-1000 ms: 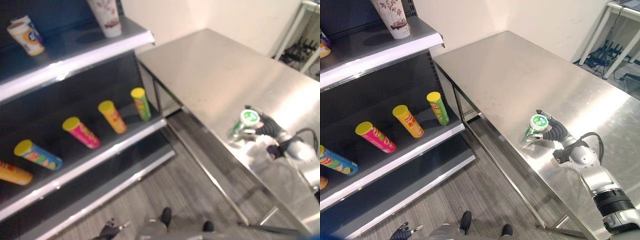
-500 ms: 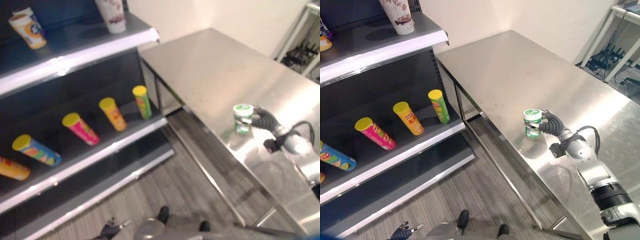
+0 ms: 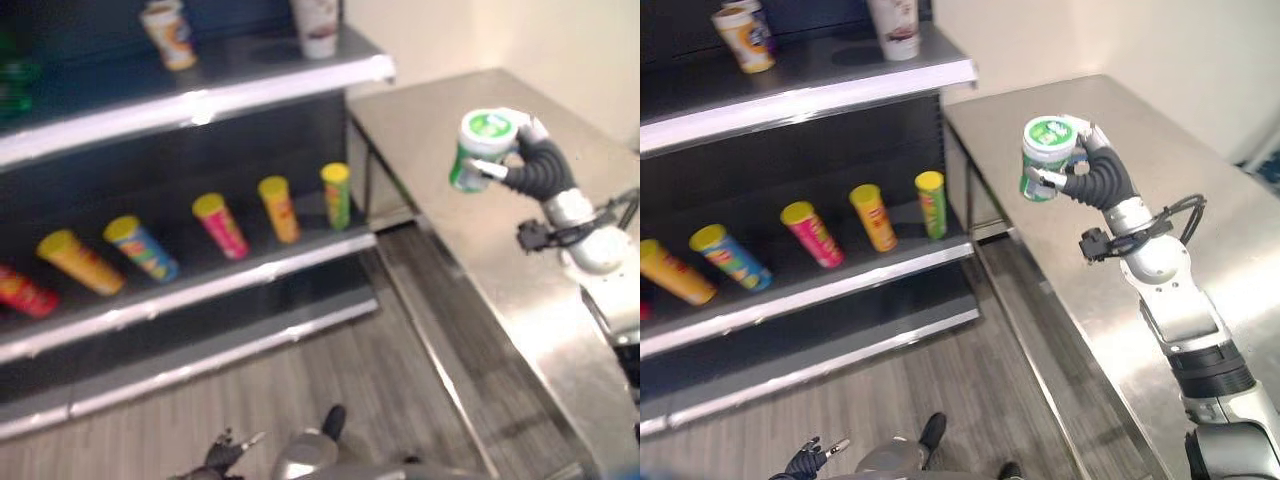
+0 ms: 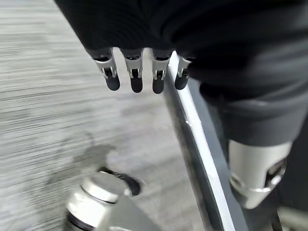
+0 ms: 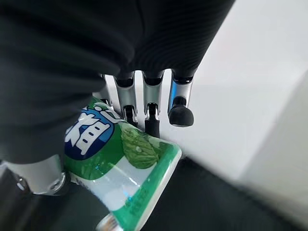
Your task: Put the goods on the table back onto the shelves and tidy them up.
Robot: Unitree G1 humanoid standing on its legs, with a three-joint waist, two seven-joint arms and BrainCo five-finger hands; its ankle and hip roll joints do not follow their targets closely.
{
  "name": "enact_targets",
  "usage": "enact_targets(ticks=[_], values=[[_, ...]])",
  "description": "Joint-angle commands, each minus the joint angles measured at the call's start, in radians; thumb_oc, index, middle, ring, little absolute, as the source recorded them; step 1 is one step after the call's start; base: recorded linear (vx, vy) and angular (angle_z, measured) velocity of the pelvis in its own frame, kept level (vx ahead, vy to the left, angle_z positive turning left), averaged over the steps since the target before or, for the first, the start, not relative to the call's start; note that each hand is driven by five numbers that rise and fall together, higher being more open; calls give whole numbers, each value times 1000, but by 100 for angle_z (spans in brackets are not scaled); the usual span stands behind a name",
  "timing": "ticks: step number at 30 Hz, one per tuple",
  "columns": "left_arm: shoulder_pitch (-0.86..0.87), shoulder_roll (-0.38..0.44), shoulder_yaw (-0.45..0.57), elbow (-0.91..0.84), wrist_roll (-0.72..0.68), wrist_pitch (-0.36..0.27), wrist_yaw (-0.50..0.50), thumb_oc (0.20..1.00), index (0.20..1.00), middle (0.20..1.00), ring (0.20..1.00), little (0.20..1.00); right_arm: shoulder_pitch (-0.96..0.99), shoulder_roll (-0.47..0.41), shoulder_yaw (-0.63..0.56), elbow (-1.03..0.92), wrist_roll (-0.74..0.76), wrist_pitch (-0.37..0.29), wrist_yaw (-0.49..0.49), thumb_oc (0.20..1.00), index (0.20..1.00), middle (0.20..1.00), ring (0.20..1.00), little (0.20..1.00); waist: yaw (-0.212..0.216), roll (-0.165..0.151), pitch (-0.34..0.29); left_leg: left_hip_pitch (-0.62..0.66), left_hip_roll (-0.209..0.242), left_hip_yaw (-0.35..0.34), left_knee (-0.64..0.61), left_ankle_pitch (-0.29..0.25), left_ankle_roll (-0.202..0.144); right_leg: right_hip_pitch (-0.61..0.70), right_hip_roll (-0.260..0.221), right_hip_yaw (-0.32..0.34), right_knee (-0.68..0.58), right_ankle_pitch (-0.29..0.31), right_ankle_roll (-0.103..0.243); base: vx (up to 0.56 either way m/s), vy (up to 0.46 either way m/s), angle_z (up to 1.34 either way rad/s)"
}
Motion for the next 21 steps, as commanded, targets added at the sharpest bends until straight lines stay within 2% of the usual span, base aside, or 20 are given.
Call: enact_targets(ticks=[1,3,5,7,9,11,12,17,19,20,21], values=[[5,37,-35,-5,-21,-6,7,1000,1000,1000,1000,1000,-139,-32,18,-52,8,-57,-43,200,200,200,200,200,26,-4,-44,20,125,40,37,62,-65,-68,-10,34,69,-74,40,-123,139,92],[1,33,-34,1,-21,-4,9,1000,1000,1000,1000,1000,-166,-47,28,-47,12,-55,-48,200,200,200,200,200,13,-9,-53,65,191,93,57,54,-68,-73,-48,-13,96,-76,39,-113,169,84],[-2,33,-36,3,-15,-3,9,1000,1000,1000,1000,1000,-190,-62,37,-39,19,-50,-52,200,200,200,200,200,0,-10,-69,91,232,121,76,67,-78,-80,-69,-40,107,-69,42,-54,193,95],[-2,33,-43,6,-16,-4,8,1000,1000,1000,1000,1000,-230,-68,62,-22,30,-44,-57,200,200,200,200,200,-8,-4,-97,145,252,129,63,40,-106,-82,-83,-47,112,-72,55,23,246,90],[-6,37,-56,5,-11,1,4,1000,1000,1000,1000,1000,-249,-89,64,-11,41,-37,-53,200,200,200,200,200,-13,4,-117,150,239,144,26,23,-103,-85,-107,-71,111,-49,71,7,294,75],[-4,49,-63,11,4,7,3,1000,1000,1000,1000,1000,-277,-81,76,20,55,-31,-58,200,200,200,200,200,-2,13,-137,157,198,163,-17,-5,-89,-89,-142,-83,106,-11,94,34,347,75],[-4,49,-63,11,4,7,3,1000,1000,1000,1000,1000,-281,-81,78,22,55,-31,-58,200,200,200,200,200,-2,13,-136,158,196,163,-17,-5,-87,-89,-144,-83,107,-10,95,5,306,74],[-24,98,-79,22,33,-2,7,1000,1000,1000,1000,1000,-381,-96,111,146,60,-25,-93,200,200,200,200,200,29,-10,-129,127,93,136,-2,-72,-40,-107,-232,-64,106,54,141,-10,268,17],[-25,107,-80,24,35,-3,9,1000,1000,1000,1000,1000,-397,-103,117,174,63,-22,-98,200,200,200,200,200,31,-14,-128,125,75,133,-5,-78,-31,-115,-245,-46,121,58,145,-3,174,17],[-35,127,-89,24,43,-6,10,1000,1000,1000,1000,1000,-422,-125,128,208,69,-14,-104,200,200,200,200,200,22,-20,-118,112,47,120,-10,-67,-8,-153,-249,33,154,75,132,-25,169,19],[-41,138,-94,23,43,-7,7,1000,1000,1000,1000,1000,-432,-137,136,224,72,-9,-103,200,200,200,200,200,11,-20,-112,111,40,108,-15,-63,-1,-174,-224,107,167,70,130,-29,167,32]])
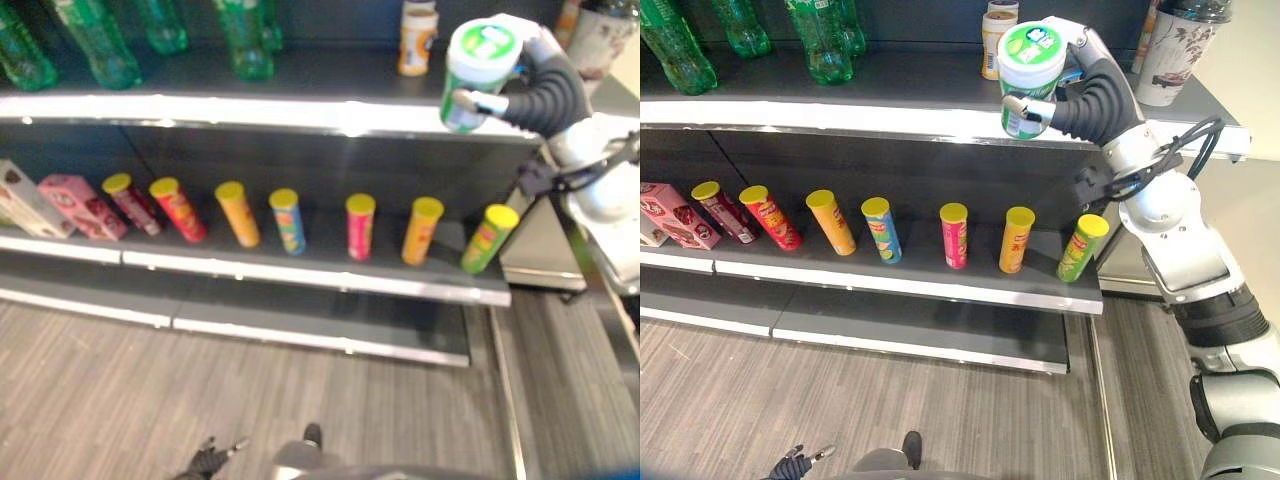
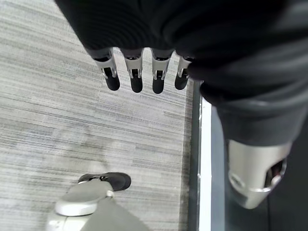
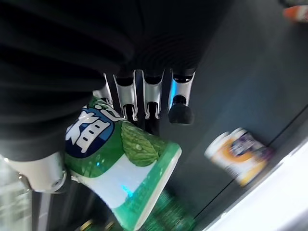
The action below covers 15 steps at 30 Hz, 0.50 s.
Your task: Put the goods on the table back onto the shelves and tidy them up.
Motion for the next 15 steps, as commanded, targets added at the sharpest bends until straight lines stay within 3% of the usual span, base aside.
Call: enact_targets(ticks=[1,2,3,6,9,15], values=[[-46,82,-70,22,27,-27,9,1000,1000,1000,1000,1000,-147,-57,38,72,50,-3,-42,200,200,200,200,200,25,-5,-34,27,75,50,-18,-73,-61,-171,-39,156,56,60,9,30,115,38],[-57,99,-80,19,22,-30,3,1000,1000,1000,1000,1000,-181,-77,64,108,77,3,-33,200,200,200,200,200,12,-2,-25,32,66,35,-28,-69,-53,-205,30,285,58,35,5,30,95,37],[-69,106,-92,17,20,-32,-2,1000,1000,1000,1000,1000,-206,-84,89,141,92,5,-28,200,200,200,200,200,4,-2,-19,36,61,22,-31,-69,-51,-223,67,335,54,24,0,43,96,27],[-96,120,-117,10,8,-41,-6,1000,1000,1000,1000,1000,-274,-104,138,263,145,6,-26,200,200,200,200,200,-6,-13,-14,29,40,-33,-25,-68,-46,-214,116,432,24,11,0,48,8,33],[-101,108,-125,10,-19,-45,-8,1000,1000,1000,1000,1000,-333,-77,190,385,192,12,-16,200,200,200,200,200,-3,-25,-26,36,45,-49,-26,-74,-52,-171,118,398,-22,16,-4,88,-63,79],[-96,87,-148,28,-21,-39,-7,1000,1000,1000,1000,1000,-387,-34,219,494,217,28,-8,200,200,200,200,200,0,-42,-45,39,57,-70,-25,-69,-63,-129,129,359,-57,11,-7,69,-47,18]])
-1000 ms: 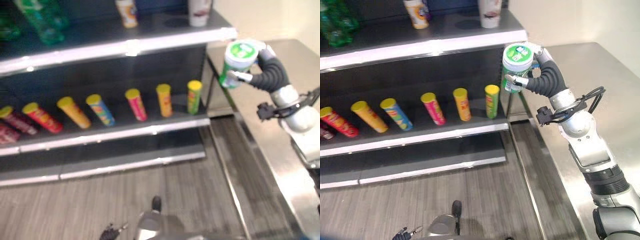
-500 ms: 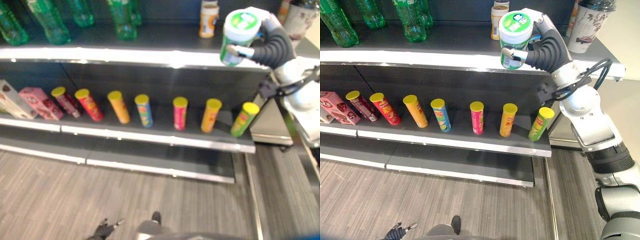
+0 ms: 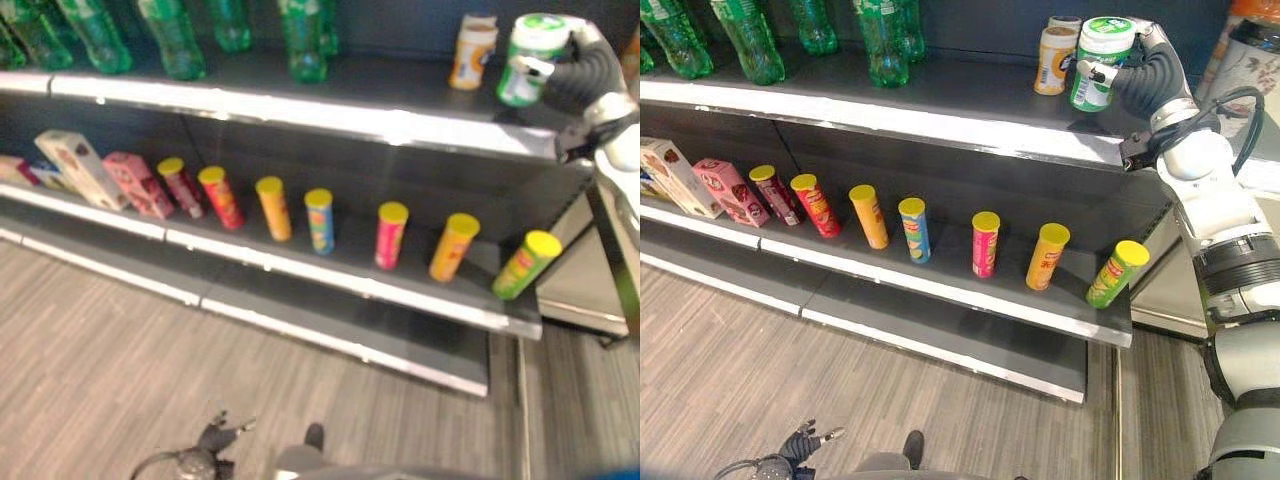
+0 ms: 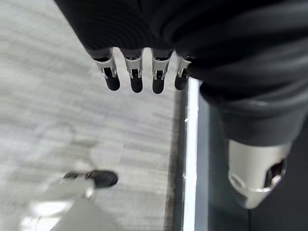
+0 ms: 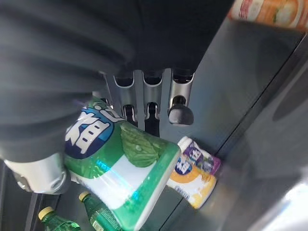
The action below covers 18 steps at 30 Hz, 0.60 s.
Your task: Put the goods on the table back onto the shelves and tidy them up.
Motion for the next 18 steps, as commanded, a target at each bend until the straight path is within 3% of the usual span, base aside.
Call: enact_targets(ticks=[1,18], values=[[-36,62,-51,31,-21,-16,4,1000,1000,1000,1000,1000,-154,13,47,42,41,-22,-11,200,200,200,200,200,23,-55,-43,40,20,105,7,-110,-53,-91,-20,-39,50,17,5,66,-27,11],[-37,33,-71,68,-10,-5,20,1000,1000,1000,1000,1000,-167,144,71,136,-33,6,-15,200,200,200,200,200,45,-60,-57,46,10,91,6,-118,-49,-63,-46,-103,53,6,8,32,6,7]])
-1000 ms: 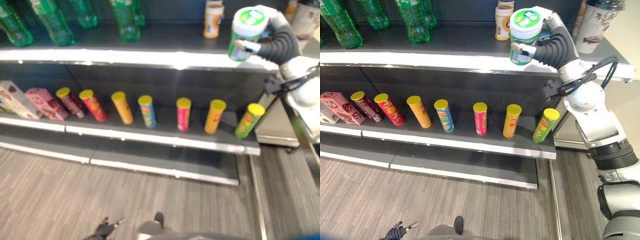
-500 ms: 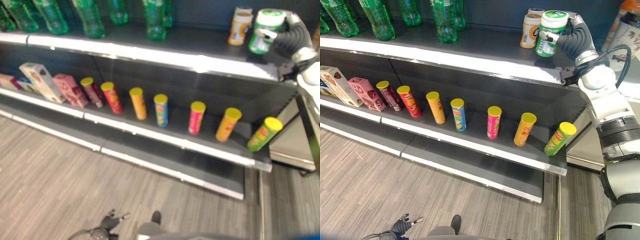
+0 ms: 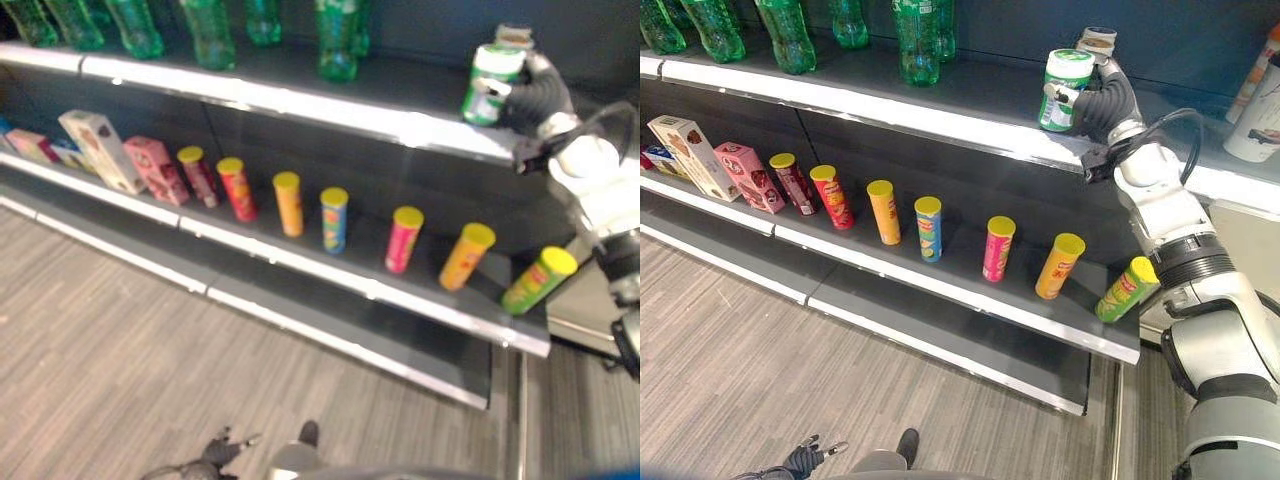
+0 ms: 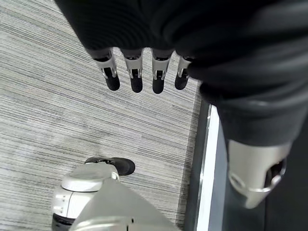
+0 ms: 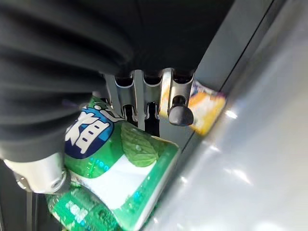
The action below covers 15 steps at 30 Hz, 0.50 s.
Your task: Put the goods on the table back onto the shelves and tidy them up.
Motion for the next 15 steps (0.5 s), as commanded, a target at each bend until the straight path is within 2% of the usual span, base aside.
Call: enact_targets(ticks=[1,15], values=[[-37,36,-38,28,-11,-16,19,1000,1000,1000,1000,1000,-143,-9,39,60,-28,-24,-21,200,200,200,200,200,31,-26,-45,63,30,128,12,-119,-49,-76,-34,-56,54,12,10,0,0,0],[-30,33,-38,26,-7,-18,26,1000,1000,1000,1000,1000,-174,0,44,151,-74,-13,-41,200,200,200,200,200,21,-23,-47,75,21,145,7,-129,-44,-74,-49,-50,48,23,15,4,5,2]])
